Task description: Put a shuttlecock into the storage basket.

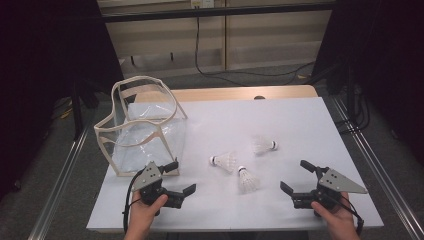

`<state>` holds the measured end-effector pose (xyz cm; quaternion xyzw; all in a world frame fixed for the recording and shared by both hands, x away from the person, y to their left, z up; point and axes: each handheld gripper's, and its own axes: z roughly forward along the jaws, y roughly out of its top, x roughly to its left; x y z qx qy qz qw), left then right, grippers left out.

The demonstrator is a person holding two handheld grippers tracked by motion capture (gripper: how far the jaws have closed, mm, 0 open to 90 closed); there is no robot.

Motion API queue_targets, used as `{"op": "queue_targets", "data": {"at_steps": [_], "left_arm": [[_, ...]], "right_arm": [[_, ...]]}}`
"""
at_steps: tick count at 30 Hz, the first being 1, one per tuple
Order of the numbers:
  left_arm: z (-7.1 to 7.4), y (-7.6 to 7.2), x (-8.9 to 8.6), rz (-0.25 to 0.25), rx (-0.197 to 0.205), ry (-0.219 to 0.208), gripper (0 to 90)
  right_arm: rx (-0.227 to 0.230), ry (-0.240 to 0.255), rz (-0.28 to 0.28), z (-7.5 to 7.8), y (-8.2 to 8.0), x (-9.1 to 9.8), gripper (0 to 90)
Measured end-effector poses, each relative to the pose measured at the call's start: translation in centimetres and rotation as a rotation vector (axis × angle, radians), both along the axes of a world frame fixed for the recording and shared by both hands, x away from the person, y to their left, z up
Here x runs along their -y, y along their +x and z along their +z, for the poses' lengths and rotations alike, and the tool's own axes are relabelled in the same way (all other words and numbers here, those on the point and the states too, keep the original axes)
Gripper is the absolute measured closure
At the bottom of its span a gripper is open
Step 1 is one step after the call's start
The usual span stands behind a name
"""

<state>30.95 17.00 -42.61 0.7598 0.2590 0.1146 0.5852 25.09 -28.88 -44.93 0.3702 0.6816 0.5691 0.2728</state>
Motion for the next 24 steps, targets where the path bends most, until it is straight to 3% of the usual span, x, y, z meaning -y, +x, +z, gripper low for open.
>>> {"op": "queue_targets", "data": {"at_steps": [24], "left_arm": [[-0.1, 0.0, 1.6, -0.033, -0.016, 0.037, 2.7]], "right_arm": [[0.004, -0.001, 0.009, 0.0, 0.3, -0.1, 0.4]]}}
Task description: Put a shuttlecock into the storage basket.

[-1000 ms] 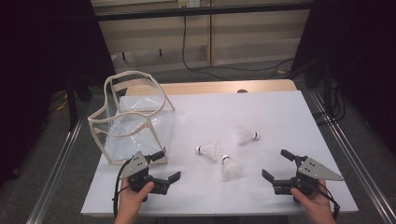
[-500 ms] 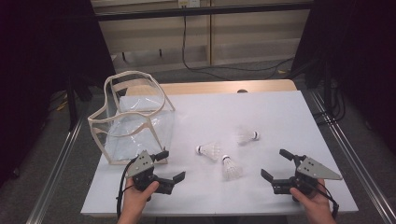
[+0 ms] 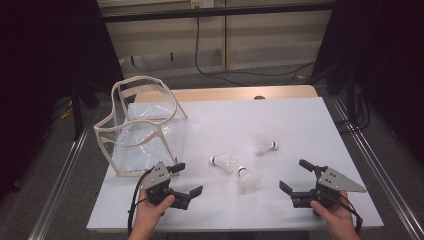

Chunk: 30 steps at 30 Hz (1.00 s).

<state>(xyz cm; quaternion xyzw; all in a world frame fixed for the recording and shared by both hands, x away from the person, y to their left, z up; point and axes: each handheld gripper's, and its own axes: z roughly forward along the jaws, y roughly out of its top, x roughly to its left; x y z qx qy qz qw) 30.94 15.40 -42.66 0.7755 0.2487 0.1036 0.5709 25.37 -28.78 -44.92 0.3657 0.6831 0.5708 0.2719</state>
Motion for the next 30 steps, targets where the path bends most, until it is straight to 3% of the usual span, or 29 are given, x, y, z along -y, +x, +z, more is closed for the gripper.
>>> {"op": "queue_targets", "data": {"at_steps": [8, 15, 30], "left_arm": [[0.1, 0.1, 0.6, -0.002, -0.005, 0.001, 2.7], [-0.1, 0.2, 1.3, -0.017, -0.009, 0.037, 2.9], [-0.2, 0.3, 1.9, -0.017, -0.033, 0.047, 2.9]], "right_arm": [[0.001, 0.005, 0.003, 0.0, 0.0, -0.1, 0.4], [-0.003, 0.000, 0.001, 0.0, 0.1, -0.1, 0.5], [-0.002, 0.005, 0.005, 0.1, 0.2, -0.2, 0.5]]}}
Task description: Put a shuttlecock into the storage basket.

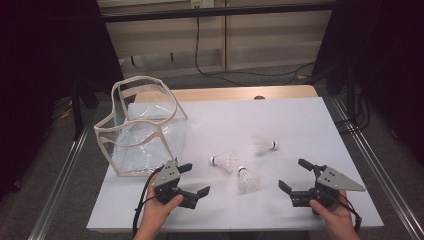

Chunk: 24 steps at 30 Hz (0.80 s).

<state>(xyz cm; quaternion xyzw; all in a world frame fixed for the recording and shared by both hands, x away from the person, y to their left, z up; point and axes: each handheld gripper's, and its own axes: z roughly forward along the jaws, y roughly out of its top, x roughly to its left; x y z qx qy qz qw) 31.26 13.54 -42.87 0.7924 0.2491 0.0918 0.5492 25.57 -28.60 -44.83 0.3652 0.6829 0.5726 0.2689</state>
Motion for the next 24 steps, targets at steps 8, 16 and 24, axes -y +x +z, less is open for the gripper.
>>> {"op": "queue_targets", "data": {"at_steps": [8, 16, 24], "left_arm": [[0.0, 0.1, 0.9, -0.004, -0.005, -0.001, 2.9], [0.1, 0.3, 1.5, -0.016, -0.006, 0.009, 3.0], [0.1, 0.4, 1.9, -0.026, -0.005, 0.012, 3.0]], "right_arm": [[0.006, 0.003, 0.001, 0.0, 0.0, 0.1, 0.5], [0.008, -0.003, -0.001, 0.0, 0.0, 0.1, 0.6], [0.008, -0.001, -0.007, 0.1, -0.2, 0.2, 0.6]]}}
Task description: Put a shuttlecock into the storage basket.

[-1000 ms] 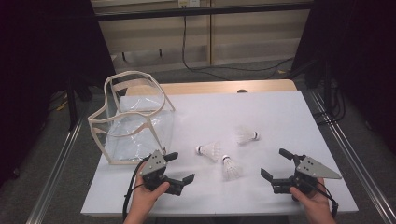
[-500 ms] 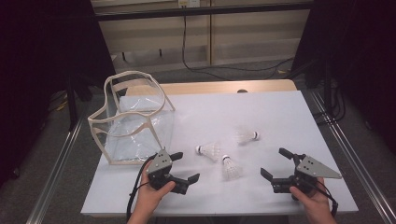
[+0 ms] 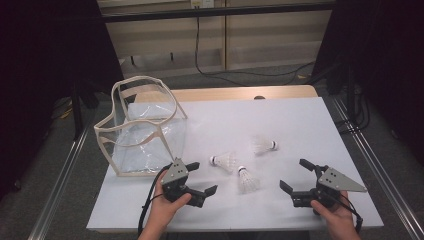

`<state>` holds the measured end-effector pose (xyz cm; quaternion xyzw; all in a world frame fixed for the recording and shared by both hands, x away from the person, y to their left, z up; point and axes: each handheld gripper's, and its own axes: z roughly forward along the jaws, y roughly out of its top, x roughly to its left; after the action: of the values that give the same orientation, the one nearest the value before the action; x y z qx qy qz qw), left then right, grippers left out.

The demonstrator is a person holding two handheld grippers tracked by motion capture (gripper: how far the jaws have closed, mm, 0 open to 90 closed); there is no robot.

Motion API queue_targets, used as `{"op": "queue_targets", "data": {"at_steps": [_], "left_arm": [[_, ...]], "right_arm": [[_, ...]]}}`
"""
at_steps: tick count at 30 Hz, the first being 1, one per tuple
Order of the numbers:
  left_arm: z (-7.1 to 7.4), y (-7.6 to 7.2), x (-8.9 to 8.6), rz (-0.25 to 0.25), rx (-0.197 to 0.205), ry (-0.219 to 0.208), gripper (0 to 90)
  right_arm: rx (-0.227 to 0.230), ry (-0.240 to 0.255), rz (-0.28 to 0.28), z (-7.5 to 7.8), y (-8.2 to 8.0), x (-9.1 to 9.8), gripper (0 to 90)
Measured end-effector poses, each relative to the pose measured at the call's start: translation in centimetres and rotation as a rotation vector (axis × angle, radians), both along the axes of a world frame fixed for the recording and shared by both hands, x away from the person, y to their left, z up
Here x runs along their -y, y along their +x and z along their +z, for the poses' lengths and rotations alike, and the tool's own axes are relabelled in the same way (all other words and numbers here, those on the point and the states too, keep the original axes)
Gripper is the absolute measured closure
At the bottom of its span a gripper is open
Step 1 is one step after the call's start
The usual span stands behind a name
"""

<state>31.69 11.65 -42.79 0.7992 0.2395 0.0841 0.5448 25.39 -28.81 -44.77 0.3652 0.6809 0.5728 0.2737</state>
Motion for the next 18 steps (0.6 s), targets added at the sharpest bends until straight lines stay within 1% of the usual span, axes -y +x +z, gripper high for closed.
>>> {"op": "queue_targets", "data": {"at_steps": [2, 3, 4, 6, 8, 9, 10, 13, 18], "left_arm": [[-0.1, 0.0, 0.2, -0.005, -0.007, -0.005, 3.0], [-0.1, 0.0, 0.2, -0.009, -0.006, -0.001, 3.0], [-0.1, 0.0, 0.3, -0.009, -0.008, -0.007, 3.0], [-0.1, 0.1, 0.4, -0.010, -0.008, 0.000, 3.0], [-0.1, 0.2, 0.6, -0.008, -0.012, -0.004, 3.1], [-0.2, 0.3, 0.9, -0.007, -0.008, 0.006, 3.1], [-0.2, 0.3, 1.0, -0.014, -0.012, 0.003, 3.1], [-0.2, 0.4, 1.4, -0.017, -0.015, 0.019, 3.2], [-0.3, 0.5, 2.0, -0.024, -0.017, 0.025, 3.2]], "right_arm": [[0.001, 0.000, -0.002, 0.0, 0.0, 0.0, 0.7], [0.001, -0.001, -0.004, 0.0, 0.0, 0.0, 0.7], [0.000, -0.002, -0.003, 0.0, 0.0, 0.0, 0.7], [0.001, -0.004, -0.002, 0.0, 0.0, 0.0, 0.7], [-0.001, -0.001, 0.000, 0.0, 0.0, 0.0, 0.7], [0.000, -0.003, -0.001, 0.0, 0.0, 0.0, 0.7], [-0.001, -0.003, -0.001, 0.0, 0.0, 0.0, 0.7], [-0.001, -0.003, 0.001, 0.0, 0.0, 0.0, 0.7], [0.001, -0.004, 0.000, 0.0, 0.0, 0.0, 0.7]]}}
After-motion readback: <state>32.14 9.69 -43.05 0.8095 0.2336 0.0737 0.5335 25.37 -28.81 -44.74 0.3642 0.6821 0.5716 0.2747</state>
